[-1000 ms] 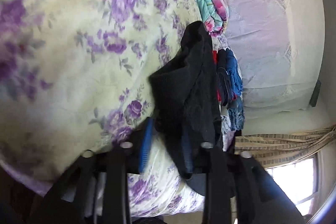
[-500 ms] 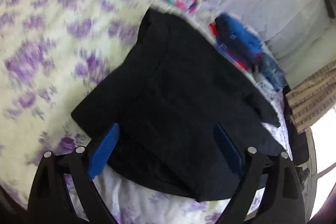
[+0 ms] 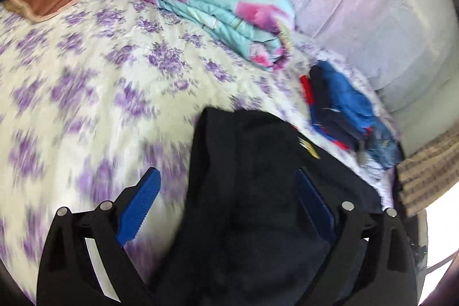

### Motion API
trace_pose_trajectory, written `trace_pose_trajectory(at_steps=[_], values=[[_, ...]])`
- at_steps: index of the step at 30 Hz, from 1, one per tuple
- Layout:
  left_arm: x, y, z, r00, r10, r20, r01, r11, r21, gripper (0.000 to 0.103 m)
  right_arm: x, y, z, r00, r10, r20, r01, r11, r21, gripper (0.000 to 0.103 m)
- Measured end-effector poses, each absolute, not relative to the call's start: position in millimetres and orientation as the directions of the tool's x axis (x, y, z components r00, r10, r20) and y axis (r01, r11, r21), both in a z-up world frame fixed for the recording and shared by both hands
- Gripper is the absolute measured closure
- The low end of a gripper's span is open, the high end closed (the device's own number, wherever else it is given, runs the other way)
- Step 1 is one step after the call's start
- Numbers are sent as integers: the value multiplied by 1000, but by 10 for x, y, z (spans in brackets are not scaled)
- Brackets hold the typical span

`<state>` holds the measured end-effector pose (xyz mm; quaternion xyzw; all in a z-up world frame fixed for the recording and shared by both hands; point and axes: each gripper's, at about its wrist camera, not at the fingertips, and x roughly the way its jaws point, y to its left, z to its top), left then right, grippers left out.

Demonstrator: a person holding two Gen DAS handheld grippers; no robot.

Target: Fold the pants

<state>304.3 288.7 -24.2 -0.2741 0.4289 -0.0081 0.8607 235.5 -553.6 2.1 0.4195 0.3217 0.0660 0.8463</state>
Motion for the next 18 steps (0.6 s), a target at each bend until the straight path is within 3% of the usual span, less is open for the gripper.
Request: trace_pose_trajectory(at_steps=[6, 9, 10, 11, 14, 18], values=[[3687, 2891, -613, 578, -243, -779, -208, 879, -428, 13, 2592, -5484, -72, 760, 366, -536, 188, 667, 721, 26], [3881, 2811, -771, 549, -300, -780, -165, 876, -453, 34, 2789, -5616, -82, 772, 353, -528, 198, 657, 728, 26], [3922, 2778, -813, 536, -316, -783, -150, 877, -457, 48, 2871, -5669, -78, 781, 352, -517, 194, 650, 735, 26], [3981, 2744, -861, 522, -324, -789, -133, 882, -451, 54, 2967, -5734, -72, 783, 349, -514, 195, 648, 736, 26], [4028, 2709, -892, 530, -328, -782, -95, 893, -439, 62, 3349, -5910, -36, 779, 331, -533, 194, 681, 706, 26], [4009, 2772, -896, 533, -354, -768, -118, 868, -483, 63, 3916, -6129, -78, 743, 279, -608, 229, 748, 623, 28]])
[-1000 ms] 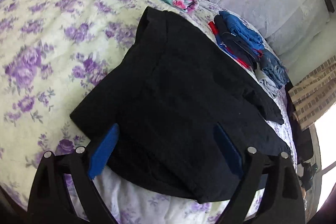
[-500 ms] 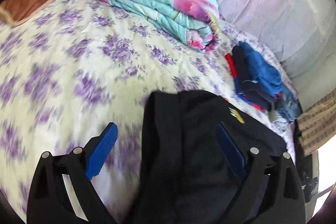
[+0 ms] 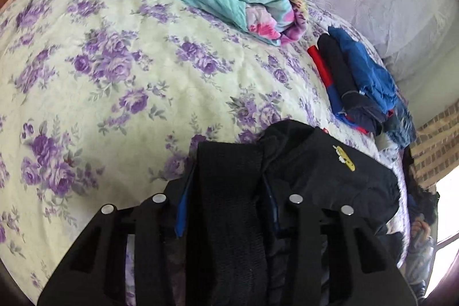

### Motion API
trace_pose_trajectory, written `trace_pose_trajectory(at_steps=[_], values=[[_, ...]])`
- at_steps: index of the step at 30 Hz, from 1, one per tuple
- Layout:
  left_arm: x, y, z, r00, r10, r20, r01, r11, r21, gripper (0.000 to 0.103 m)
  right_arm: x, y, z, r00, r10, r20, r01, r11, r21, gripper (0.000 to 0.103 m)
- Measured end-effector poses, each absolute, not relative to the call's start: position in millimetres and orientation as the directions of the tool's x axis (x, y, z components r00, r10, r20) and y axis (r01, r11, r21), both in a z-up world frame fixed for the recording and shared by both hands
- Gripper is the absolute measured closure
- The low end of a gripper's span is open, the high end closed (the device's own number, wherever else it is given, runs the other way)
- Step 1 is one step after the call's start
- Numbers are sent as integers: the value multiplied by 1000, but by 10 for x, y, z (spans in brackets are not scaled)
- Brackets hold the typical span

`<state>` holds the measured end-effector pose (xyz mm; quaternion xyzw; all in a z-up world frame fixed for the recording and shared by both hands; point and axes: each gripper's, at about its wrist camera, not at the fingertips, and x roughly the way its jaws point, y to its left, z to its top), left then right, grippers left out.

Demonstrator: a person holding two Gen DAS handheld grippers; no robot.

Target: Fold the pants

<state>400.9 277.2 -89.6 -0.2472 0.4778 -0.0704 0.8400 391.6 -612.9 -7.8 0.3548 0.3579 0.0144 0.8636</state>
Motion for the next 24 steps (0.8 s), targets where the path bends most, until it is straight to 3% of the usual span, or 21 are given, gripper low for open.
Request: trace_pose_trajectory(at_steps=[1, 5, 11, 13, 15, 17, 20, 24], values=[[4005, 2779, -901, 533, -358, -766, -125, 863, -490, 63, 4047, -6194, -118, 735, 263, -626, 246, 756, 606, 30], [4039, 2763, -927, 532, -342, -774, -141, 866, -480, 62, 4408, -6388, -371, 693, 265, -671, 292, 748, 596, 56], [4122, 2749, -928, 520, -337, -785, -160, 865, -477, 61, 4677, -6503, -604, 648, 305, -698, 289, 749, 596, 57], [4139, 2746, -923, 519, -338, -785, -158, 865, -477, 61, 4710, -6482, -614, 644, 324, -693, 265, 755, 600, 62], [4149, 2737, -913, 525, -338, -781, -153, 865, -478, 61, 4750, -6427, -642, 625, 337, -704, 248, 769, 588, 85], [4142, 2717, -889, 540, -332, -774, -144, 869, -473, 63, 4737, -6365, -617, 621, 314, -719, 239, 797, 555, 97], [4102, 2691, -809, 569, -322, -757, -133, 872, -470, 70, 4581, -6353, -407, 680, 300, -670, 212, 793, 571, 98], [3993, 2723, -586, 626, -337, -703, -109, 855, -507, 72, 4333, -6370, -92, 727, 295, -620, 184, 786, 591, 98]])
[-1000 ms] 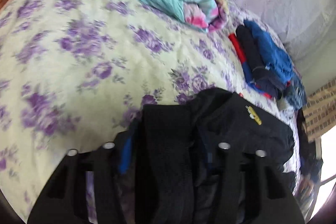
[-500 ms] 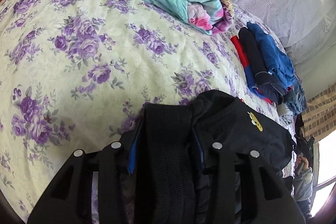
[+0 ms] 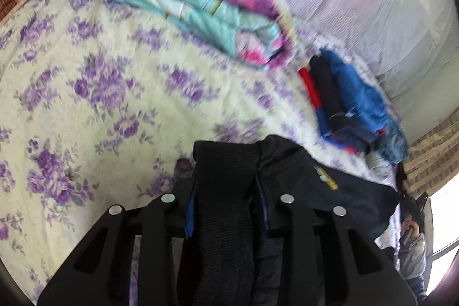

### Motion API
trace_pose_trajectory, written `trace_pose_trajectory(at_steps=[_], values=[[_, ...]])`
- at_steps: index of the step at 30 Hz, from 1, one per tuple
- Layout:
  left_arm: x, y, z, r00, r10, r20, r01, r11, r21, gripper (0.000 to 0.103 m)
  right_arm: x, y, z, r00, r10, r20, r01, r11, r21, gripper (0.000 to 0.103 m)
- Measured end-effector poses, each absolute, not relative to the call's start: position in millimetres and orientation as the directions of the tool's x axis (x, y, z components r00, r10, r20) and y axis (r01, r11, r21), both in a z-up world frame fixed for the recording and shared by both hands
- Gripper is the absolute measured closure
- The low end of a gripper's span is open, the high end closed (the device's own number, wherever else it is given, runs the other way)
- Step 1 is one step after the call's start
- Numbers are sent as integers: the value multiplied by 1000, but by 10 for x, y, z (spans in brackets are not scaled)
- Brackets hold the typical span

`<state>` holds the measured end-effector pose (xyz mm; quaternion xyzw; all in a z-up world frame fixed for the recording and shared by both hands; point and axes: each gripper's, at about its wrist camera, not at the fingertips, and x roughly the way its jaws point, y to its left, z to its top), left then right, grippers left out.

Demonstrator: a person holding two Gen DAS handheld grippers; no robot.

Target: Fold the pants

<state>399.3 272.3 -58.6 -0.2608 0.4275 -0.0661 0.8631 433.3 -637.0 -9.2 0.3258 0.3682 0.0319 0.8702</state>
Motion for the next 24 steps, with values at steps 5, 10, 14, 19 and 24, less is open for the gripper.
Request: trace_pose_trajectory(at_steps=[5, 10, 14, 19, 24], values=[[3723, 2647, -224, 681, -372, -630, -29, 847, -531, 73, 3809, -6329, 279, 786, 306, -538, 123, 774, 621, 99], [3168, 2667, 64, 723, -419, -549, 51, 826, -562, 73, 2988, -6383, 476, 833, 308, -461, 78, 758, 647, 99], [2580, 2707, -30, 713, -467, -523, 91, 801, -592, 73, 2383, -6492, 359, 834, 303, -461, 88, 751, 654, 99], [1942, 2804, -447, 687, -508, -520, 73, 760, -646, 73, 1629, -6577, -126, 834, 302, -462, 131, 706, 696, 99], [1513, 2949, -691, 694, -523, -495, 44, 717, -695, 73, 1160, -6516, -441, 831, 322, -454, 146, 662, 735, 99]])
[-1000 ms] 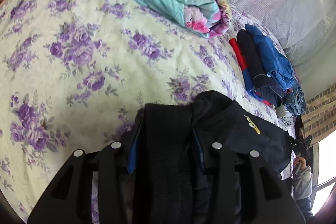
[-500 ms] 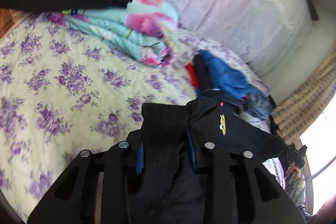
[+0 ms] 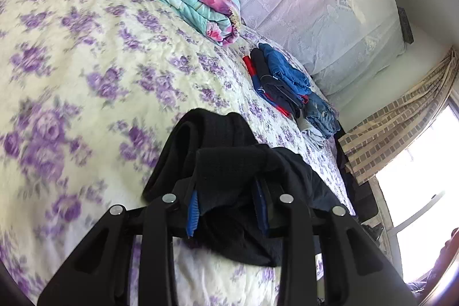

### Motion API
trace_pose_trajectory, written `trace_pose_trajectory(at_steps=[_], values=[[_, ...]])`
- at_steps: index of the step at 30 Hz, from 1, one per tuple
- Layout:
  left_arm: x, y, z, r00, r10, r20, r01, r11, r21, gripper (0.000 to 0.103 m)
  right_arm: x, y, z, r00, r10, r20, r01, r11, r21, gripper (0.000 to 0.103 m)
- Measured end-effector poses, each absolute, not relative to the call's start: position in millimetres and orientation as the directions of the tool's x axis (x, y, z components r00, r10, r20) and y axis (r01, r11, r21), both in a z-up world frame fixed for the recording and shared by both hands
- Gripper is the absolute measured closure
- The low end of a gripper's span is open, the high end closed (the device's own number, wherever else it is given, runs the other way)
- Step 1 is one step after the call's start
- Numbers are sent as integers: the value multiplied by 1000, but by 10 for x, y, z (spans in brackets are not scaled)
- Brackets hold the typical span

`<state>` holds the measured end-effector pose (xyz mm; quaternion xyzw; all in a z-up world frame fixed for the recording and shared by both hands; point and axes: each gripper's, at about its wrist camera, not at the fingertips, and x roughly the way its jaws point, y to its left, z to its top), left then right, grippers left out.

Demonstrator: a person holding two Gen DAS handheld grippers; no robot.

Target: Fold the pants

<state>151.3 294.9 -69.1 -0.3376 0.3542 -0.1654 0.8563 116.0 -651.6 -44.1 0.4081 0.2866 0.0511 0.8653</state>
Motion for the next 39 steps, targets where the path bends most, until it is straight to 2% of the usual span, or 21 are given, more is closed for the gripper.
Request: trace_pose_trajectory(at_steps=[2, 3, 7, 16, 17, 18, 20, 22, 23, 25, 34, 35, 36, 37, 39], values=[[1445, 2965, -710, 695, -523, -493, 42, 714, -698, 72, 1052, -6528, -497, 837, 325, -440, 146, 641, 753, 98], [1426, 2976, -722, 694, -524, -493, 38, 711, -702, 72, 1013, -6546, -523, 837, 332, -435, 153, 621, 769, 94], [1444, 3014, -752, 682, -530, -504, 19, 702, -712, 70, 853, -6537, -493, 854, 312, -417, 176, 581, 795, 94], [1525, 3027, -715, 672, -531, -517, -6, 694, -720, 68, 890, -6142, -504, 826, 433, -361, 130, 477, 869, 92], [1541, 3032, -719, 668, -534, -518, -8, 692, -722, 68, 917, -6118, -526, 822, 442, -359, 134, 463, 876, 86], [1549, 3033, -719, 667, -534, -519, -9, 691, -722, 68, 943, -6106, -551, 820, 441, -365, 150, 450, 880, 75], [1557, 3027, -714, 667, -533, -521, -10, 693, -721, 68, 963, -6117, -570, 821, 440, -364, 163, 429, 888, 60], [1555, 3027, -718, 665, -531, -525, -17, 693, -721, 66, 929, -6115, -539, 829, 429, -357, 165, 422, 891, 60], [1545, 3022, -721, 666, -528, -527, -21, 693, -721, 61, 899, -6113, -513, 834, 420, -357, 168, 423, 891, 58], [1540, 3034, -747, 669, -517, -535, -37, 695, -718, 55, 840, -6119, -479, 837, 413, -359, 170, 427, 888, 57], [1557, 3048, -805, 669, -521, -530, -42, 686, -726, 54, 967, -6201, -637, 819, 360, -447, 269, 447, 853, 60], [1566, 3051, -813, 665, -522, -534, -44, 687, -726, 52, 1004, -6224, -660, 821, 356, -446, 273, 443, 854, 67], [1560, 3049, -819, 663, -522, -536, -48, 685, -727, 51, 1037, -6234, -676, 825, 355, -440, 269, 439, 858, 82], [1566, 3056, -829, 660, -522, -540, -56, 682, -729, 48, 1058, -6230, -658, 830, 345, -437, 260, 453, 852, 88], [1533, 3064, -847, 650, -524, -551, -76, 676, -733, 47, 1085, -6197, -569, 840, 324, -435, 241, 496, 834, 89]])
